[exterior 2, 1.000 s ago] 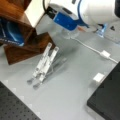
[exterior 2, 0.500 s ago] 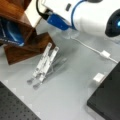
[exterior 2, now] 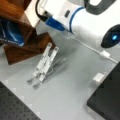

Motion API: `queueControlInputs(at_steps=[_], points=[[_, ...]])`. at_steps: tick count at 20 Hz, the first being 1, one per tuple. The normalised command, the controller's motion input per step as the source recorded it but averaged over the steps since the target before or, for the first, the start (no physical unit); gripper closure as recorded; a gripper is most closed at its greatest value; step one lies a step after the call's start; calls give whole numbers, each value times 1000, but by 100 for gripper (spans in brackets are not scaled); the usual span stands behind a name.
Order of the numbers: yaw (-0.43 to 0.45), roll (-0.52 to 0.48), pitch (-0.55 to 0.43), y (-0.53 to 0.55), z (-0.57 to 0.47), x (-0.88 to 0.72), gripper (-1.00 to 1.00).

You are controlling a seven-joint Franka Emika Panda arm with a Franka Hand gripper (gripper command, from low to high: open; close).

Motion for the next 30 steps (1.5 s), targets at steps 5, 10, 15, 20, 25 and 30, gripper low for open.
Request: queueControlInputs(at_steps=[5,10,15,20,25,30], points=[[75,-158,39,-284,71,-108,-100],[114,-97,32,-226,87,-218,-100],[170,-38,22,-228,77,-403,-100],[279,-3,19,-271,84,-556,-100],[357,-2,-16,-240,55,-510,-100],[354,-26,-38,-181,14,-376,-100]])
